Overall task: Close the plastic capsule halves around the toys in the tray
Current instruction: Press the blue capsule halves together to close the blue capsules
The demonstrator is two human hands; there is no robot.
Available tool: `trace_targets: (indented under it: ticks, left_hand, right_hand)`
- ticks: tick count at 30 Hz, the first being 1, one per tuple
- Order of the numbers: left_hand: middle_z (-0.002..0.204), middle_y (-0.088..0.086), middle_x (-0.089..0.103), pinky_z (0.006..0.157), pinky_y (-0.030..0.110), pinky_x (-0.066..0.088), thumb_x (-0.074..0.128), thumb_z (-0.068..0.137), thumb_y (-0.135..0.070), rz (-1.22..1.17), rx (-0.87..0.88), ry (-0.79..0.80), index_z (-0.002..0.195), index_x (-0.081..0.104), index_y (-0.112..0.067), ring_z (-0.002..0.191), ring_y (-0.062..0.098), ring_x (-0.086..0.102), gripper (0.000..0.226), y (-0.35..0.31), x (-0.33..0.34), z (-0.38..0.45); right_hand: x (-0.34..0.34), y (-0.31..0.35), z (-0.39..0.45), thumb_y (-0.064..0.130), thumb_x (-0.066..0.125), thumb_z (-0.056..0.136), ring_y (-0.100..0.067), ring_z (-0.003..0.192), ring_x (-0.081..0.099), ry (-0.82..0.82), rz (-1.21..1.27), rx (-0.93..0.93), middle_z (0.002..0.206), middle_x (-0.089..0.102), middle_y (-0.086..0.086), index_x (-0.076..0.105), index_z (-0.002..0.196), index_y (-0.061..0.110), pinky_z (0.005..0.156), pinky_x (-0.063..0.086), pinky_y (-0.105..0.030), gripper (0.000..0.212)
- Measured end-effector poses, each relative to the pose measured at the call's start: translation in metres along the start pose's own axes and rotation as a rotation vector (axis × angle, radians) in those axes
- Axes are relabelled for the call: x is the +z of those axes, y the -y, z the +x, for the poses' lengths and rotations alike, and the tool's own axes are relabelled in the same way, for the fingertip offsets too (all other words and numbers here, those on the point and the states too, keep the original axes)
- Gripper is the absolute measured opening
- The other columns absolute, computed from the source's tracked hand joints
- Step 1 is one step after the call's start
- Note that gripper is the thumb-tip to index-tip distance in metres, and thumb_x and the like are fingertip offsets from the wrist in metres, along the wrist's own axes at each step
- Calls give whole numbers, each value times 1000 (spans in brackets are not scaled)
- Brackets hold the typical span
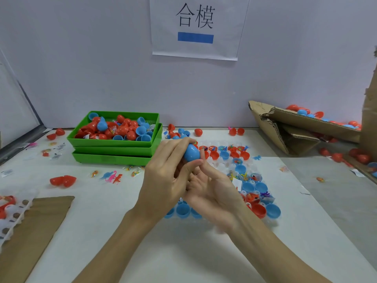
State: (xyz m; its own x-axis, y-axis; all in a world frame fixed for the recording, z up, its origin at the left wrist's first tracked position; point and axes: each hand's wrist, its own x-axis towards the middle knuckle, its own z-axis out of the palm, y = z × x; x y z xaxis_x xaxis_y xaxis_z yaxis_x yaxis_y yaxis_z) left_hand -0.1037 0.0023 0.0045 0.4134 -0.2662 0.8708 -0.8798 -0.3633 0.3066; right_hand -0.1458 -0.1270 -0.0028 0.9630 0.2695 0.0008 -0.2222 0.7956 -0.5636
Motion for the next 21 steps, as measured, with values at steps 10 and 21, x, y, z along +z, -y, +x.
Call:
trace_targets:
  ticks: [10,21]
  left_hand:
    - [113,11,69,98,38,52,61,104,-17,-25,15,5,120,70,4,107,28,63,28,-1,5,0]
    - [127,-3,66,107,32,48,57,105,-20,-234,-209,76,136,65,-11,125,18,60,33,0,4,0]
  right_hand:
    - [2,-3,-1,19,68,85,-24,103,74,-10,24,-89,111,74,-14,80,105,3,89,60,-35,27]
    - [2,1,2,40,59,102,-20,114,69,-91,-213,-102,121,72,-8,67,133,11,95,56,-38,43]
